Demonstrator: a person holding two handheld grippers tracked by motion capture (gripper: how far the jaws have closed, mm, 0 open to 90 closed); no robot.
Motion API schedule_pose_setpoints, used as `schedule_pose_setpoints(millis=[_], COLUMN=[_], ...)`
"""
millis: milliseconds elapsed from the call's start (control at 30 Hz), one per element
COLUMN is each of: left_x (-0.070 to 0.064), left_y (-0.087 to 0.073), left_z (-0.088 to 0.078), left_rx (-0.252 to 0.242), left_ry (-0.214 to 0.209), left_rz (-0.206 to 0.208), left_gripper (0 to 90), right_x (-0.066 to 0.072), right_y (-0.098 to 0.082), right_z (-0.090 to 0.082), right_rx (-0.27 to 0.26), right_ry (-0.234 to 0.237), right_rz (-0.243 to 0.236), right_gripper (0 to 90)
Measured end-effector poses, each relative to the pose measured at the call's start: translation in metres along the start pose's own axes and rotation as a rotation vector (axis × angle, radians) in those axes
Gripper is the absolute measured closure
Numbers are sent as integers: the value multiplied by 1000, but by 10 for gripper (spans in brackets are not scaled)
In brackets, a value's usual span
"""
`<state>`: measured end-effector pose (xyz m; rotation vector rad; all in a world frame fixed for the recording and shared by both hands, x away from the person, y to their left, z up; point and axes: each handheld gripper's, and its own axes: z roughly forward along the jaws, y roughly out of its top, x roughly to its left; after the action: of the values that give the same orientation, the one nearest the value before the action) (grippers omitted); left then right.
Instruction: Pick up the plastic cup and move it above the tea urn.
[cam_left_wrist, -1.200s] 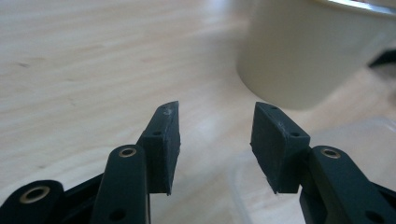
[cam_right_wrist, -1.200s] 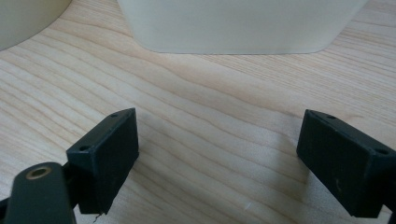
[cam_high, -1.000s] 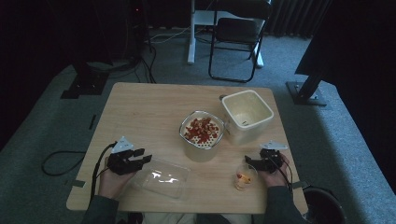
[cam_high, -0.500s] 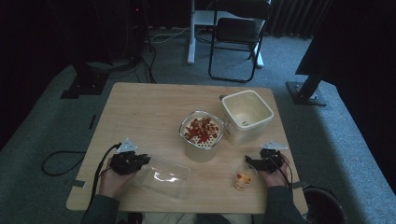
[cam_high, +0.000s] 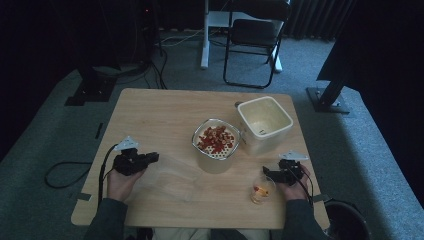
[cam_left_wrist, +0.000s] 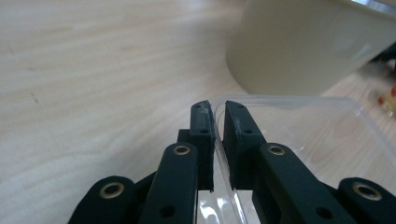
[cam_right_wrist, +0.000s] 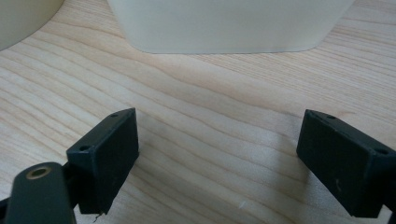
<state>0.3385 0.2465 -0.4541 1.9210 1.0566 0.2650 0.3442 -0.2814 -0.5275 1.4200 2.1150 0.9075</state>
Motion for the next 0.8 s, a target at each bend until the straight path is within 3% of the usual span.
schedule_pose_setpoints(millis=[200, 367, 800], left_x=[7, 14, 17], left_y=[11, 26, 79], left_z=[-4, -13, -37], left_rx=[-13, -52, -123], left_ry=[34, 46, -1], left_rz=[6, -6, -1], left_gripper=[841, 841, 841], right_x=[0, 0, 0], right_y=[0, 0, 0], right_z=[0, 0, 0], right_rx=[0, 0, 1], right_ry=[-1, -1, -2], right_rz=[1, 2, 4], right_gripper=[123, 123, 123])
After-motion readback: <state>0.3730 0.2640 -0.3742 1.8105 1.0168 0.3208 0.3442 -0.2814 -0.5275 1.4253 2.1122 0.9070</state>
